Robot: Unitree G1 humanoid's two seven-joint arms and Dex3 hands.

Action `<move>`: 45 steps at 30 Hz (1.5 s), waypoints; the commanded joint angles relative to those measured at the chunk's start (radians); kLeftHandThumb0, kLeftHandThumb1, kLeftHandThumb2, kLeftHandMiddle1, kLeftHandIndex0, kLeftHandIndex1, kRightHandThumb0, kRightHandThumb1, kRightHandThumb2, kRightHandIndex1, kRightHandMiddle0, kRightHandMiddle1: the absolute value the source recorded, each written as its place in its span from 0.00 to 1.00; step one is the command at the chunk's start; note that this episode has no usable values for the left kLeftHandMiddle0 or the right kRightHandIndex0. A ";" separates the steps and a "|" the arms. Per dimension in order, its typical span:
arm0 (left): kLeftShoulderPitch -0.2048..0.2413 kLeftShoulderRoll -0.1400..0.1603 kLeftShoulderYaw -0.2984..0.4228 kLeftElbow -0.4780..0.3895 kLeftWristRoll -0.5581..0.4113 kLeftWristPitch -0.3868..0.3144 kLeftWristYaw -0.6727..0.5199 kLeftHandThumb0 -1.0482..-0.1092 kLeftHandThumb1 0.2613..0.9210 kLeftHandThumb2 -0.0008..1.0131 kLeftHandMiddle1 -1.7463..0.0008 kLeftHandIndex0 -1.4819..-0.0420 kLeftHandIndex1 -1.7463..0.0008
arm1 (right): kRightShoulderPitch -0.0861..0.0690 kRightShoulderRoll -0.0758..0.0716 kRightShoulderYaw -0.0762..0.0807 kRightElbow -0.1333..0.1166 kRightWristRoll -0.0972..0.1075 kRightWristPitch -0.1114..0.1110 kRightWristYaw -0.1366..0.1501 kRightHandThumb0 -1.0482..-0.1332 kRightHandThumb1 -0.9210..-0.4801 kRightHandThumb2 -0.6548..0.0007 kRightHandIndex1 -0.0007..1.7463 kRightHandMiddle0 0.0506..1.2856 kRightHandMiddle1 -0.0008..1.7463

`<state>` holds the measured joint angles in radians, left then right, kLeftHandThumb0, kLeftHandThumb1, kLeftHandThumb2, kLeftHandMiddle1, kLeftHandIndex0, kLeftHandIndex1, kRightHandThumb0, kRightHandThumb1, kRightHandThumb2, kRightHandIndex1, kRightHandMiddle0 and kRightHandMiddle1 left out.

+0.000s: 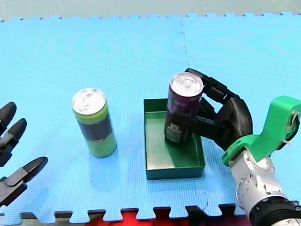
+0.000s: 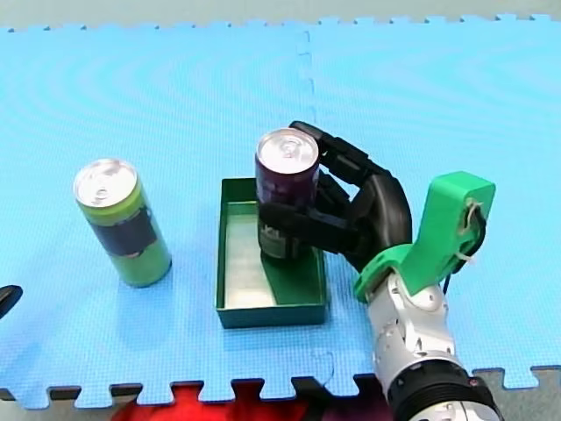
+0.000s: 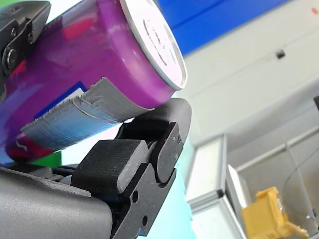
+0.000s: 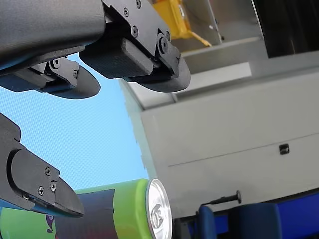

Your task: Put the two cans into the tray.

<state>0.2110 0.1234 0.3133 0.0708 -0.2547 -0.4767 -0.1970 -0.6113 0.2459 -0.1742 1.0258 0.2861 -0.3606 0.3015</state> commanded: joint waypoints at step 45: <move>0.001 0.008 0.007 -0.025 -0.004 0.033 0.003 0.03 0.78 0.00 1.00 0.67 1.00 | -0.040 0.045 -0.020 0.053 -0.018 -0.052 -0.040 0.79 0.31 1.00 0.00 0.97 0.00</move>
<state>0.2112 0.1270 0.3167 0.0457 -0.2555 -0.4445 -0.1940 -0.6514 0.2450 -0.1889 1.0840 0.2575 -0.4134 0.2537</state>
